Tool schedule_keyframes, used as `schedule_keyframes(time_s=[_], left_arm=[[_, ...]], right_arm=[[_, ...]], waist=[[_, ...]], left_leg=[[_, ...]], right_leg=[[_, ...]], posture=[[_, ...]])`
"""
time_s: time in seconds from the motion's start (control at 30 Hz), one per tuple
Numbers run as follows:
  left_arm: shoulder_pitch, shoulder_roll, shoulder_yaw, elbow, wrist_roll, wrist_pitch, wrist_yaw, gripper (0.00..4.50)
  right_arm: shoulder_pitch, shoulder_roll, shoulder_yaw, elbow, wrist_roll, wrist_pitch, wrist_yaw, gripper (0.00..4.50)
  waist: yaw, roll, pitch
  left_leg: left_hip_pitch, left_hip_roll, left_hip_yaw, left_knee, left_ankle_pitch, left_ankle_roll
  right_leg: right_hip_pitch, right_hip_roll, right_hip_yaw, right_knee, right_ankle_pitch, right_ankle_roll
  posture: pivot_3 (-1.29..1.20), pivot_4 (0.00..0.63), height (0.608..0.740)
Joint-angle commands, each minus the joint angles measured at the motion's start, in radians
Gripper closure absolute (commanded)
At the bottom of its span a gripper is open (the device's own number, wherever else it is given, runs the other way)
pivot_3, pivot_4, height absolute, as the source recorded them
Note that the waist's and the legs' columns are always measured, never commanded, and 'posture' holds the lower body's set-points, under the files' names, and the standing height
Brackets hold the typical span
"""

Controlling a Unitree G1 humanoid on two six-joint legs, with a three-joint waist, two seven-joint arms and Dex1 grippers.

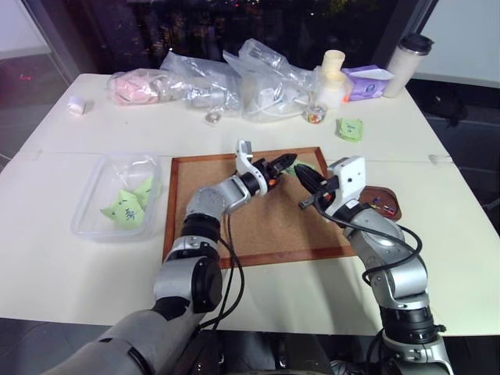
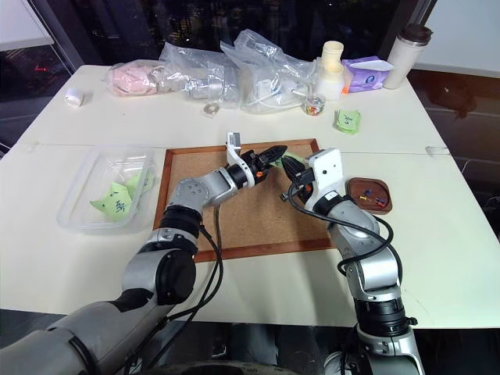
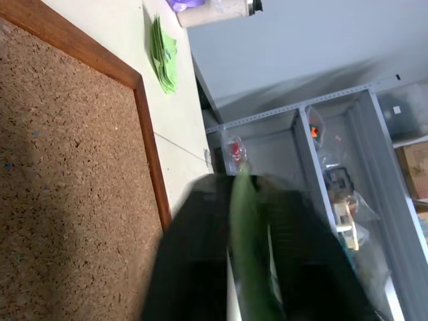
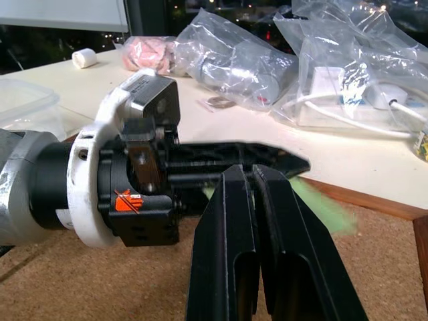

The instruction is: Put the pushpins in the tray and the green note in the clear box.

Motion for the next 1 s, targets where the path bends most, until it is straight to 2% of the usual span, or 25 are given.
schedule_keyframes(time_s=[0.03, 0.23, 0.4, 0.63, 0.77, 1.0], left_arm=[[-0.024, 0.001, -0.003, -0.010, -0.012, -0.006, -0.006, 4.46], [0.009, 0.022, -0.042, -0.064, -0.001, 0.039, -0.033, 4.46], [0.102, 0.074, -0.167, -0.223, 0.044, 0.096, -0.091, 4.46], [0.200, 0.181, -0.317, -0.468, 0.074, 0.137, -0.187, 4.46], [0.198, 0.245, -0.380, -0.514, 0.115, 0.081, -0.263, 4.46], [0.100, 0.358, -0.548, -0.442, 0.280, -0.180, -0.503, 4.46]], right_arm=[[-0.009, 0.008, -0.001, -0.043, 0.016, -0.006, -0.002, 4.50], [-0.004, 0.024, -0.051, -0.066, 0.055, 0.015, -0.026, 4.50], [-0.017, 0.048, -0.217, -0.105, 0.195, 0.081, -0.106, 4.50], [0.010, -0.002, -0.393, -0.137, 0.330, 0.163, -0.164, 4.50], [0.069, -0.066, -0.421, -0.107, 0.301, 0.180, -0.167, 4.50], [0.123, -0.120, -0.418, -0.019, 0.241, 0.185, -0.189, 4.50]], waist=[[0.000, 0.000, 0.000], [-0.001, 0.000, 0.000], [0.001, 0.000, 0.000], [0.001, 0.000, 0.000], [0.004, 0.000, 0.000], [0.001, 0.000, 0.000]], left_leg=[[0.000, 0.000, 0.000, 0.000, 0.000, 0.000], [0.000, 0.000, 0.000, 0.000, 0.000, 0.000], [0.000, 0.000, 0.000, 0.000, 0.000, 0.000], [0.000, 0.001, 0.000, 0.000, 0.000, 0.000], [0.000, 0.000, -0.001, 0.000, 0.000, 0.000], [0.000, 0.000, 0.000, 0.000, 0.000, 0.000]], right_leg=[[0.000, 0.000, 0.000, 0.000, 0.000, 0.000], [0.000, 0.000, 0.000, 0.000, 0.000, 0.000], [0.001, 0.000, 0.000, 0.000, 0.000, 0.000], [0.000, 0.000, 0.000, 0.000, 0.000, 0.000], [0.001, -0.001, 0.000, -0.001, 0.000, 0.000], [0.001, 0.000, 0.000, 0.000, 0.000, 0.000]], posture=[[0.00, 0.150, 0.737], [0.00, 0.150, 0.737], [0.00, 0.150, 0.737], [0.00, 0.150, 0.737], [0.00, 0.150, 0.737], [0.00, 0.150, 0.737]])
